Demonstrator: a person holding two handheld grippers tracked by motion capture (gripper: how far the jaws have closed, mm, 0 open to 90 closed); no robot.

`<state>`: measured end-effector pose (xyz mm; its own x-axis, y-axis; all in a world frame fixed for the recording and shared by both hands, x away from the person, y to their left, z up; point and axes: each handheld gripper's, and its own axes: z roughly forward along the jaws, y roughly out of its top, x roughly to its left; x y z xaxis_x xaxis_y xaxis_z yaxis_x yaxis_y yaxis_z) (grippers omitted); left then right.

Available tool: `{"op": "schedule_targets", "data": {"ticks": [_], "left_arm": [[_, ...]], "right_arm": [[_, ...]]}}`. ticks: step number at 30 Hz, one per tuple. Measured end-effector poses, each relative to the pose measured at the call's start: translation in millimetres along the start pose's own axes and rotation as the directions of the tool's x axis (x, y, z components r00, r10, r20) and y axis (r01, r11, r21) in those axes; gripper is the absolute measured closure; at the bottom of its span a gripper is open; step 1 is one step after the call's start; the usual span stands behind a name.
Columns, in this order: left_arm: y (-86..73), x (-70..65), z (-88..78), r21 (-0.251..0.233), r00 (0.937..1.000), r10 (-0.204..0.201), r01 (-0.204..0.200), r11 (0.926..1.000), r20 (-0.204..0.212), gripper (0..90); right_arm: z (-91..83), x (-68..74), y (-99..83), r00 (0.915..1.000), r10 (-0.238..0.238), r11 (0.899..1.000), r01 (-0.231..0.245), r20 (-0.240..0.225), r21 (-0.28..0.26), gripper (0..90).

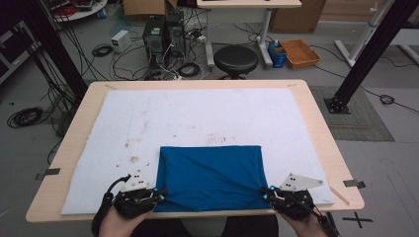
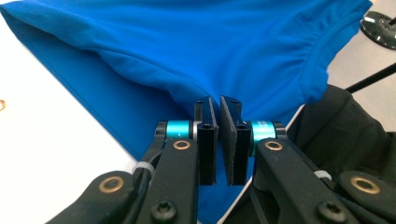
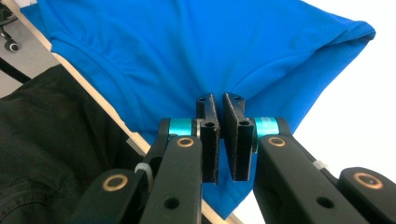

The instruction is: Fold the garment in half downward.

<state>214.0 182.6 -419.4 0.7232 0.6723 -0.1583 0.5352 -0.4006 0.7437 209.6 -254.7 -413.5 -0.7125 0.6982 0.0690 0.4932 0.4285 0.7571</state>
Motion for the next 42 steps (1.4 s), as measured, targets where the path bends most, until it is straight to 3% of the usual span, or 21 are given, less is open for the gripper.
{"op": "schedule_targets", "data": {"ticks": [4, 8, 10, 12, 15, 18, 20, 23, 27, 31, 33, 37, 41, 42], "left_arm": [[-2.4, -0.1, 1.8, 0.009, 1.0000, 0.006, -0.006, 0.9999, -0.007, 83.1], [-2.3, 2.4, 0.7, 0.007, 0.9991, 0.007, -0.006, 1.0000, -0.042, 66.0], [0.7, 5.8, -1.0, -0.023, 0.9978, -0.003, 0.001, 0.9997, -0.066, 57.6], [6.7, 12.6, -1.3, -0.046, 0.9945, 0.008, -0.013, 0.9989, -0.104, 55.5], [18.6, 28.6, 2.5, -0.076, 0.9894, -0.018, 0.007, 0.9971, -0.144, 50.3], [31.2, 44.6, 8.4, -0.117, 0.9815, -0.036, 0.014, 0.9930, -0.188, 49.2], [38.2, 54.0, 13.2, -0.144, 0.9716, -0.040, 0.006, 0.9896, -0.233, 49.2], [45.6, 67.8, 22.4, -0.166, 0.9649, -0.066, 0.023, 0.9858, -0.254, 49.2], [54.1, 86.5, 38.1, -0.157, 0.9566, -0.093, 0.050, 0.9863, -0.276, 47.8], [60.6, 101.7, 54.1, -0.135, 0.9434, -0.111, 0.072, 0.9883, -0.312, 46.5], [62.3, 107.8, 61.2, -0.125, 0.9393, -0.123, 0.087, 0.9884, -0.320, 46.5], [61.1, 115.1, 73.3, -0.095, 0.9430, -0.155, 0.133, 0.9866, -0.294, 47.0], [58.4, 118.0, 77.2, -0.058, 0.9502, -0.161, 0.151, 0.9868, -0.267, 52.1], [57.5, 117.5, 78.0, -0.055, 0.9509, -0.159, 0.150, 0.9872, -0.266, 56.0]], "right_arm": [[3.3, 0.5, -3.7, 0.9999, -0.012, 1.000, 0.012, 0.006, 0.015, 85.2], [2.7, -2.0, -4.2, 0.9997, -0.007, 1.000, 0.008, 0.021, -0.008, 73.7], [0.4, -5.8, -0.8, 0.9989, 0.002, 0.999, 0.000, 0.047, -0.033, 68.2], [-0.1, -12.7, 4.1, 0.9972, 0.012, 0.998, -0.008, 0.073, -0.056, 66.5], [5.3, -27.1, 14.1, 0.9936, 0.048, 0.995, -0.039, 0.102, -0.089, 63.9], [15.2, -43.4, 26.6, 0.9880, 0.084, 0.991, -0.069, 0.129, -0.115, 63.3], [23.3, -54.7, 34.8, 0.9826, 0.109, 0.988, -0.091, 0.150, -0.126, 62.7], [38.0, -69.4, 44.8, 0.9761, 0.132, 0.985, -0.109, 0.173, -0.136, 61.8], [56.6, -86.3, 55.3, 0.9656, 0.174, 0.979, -0.149, 0.193, -0.138, 58.0], [74.0, -103.4, 63.1, 0.9525, 0.226, 0.971, -0.203, 0.204, -0.128, 56.3], [82.2, -107.1, 65.2, 0.9499, 0.233, 0.971, -0.217, 0.208, -0.096, 55.9], [93.5, -113.1, 65.1, 0.9374, 0.275, 0.961, -0.267, 0.214, -0.065, 56.3], [102.4, -116.4, 61.4, 0.9394, 0.272, 0.961, -0.274, 0.209, -0.018, 72.3], [104.2, -116.5, 60.3, 0.9446, 0.261, 0.964, -0.265, 0.200, -0.006, 76.6]]}}
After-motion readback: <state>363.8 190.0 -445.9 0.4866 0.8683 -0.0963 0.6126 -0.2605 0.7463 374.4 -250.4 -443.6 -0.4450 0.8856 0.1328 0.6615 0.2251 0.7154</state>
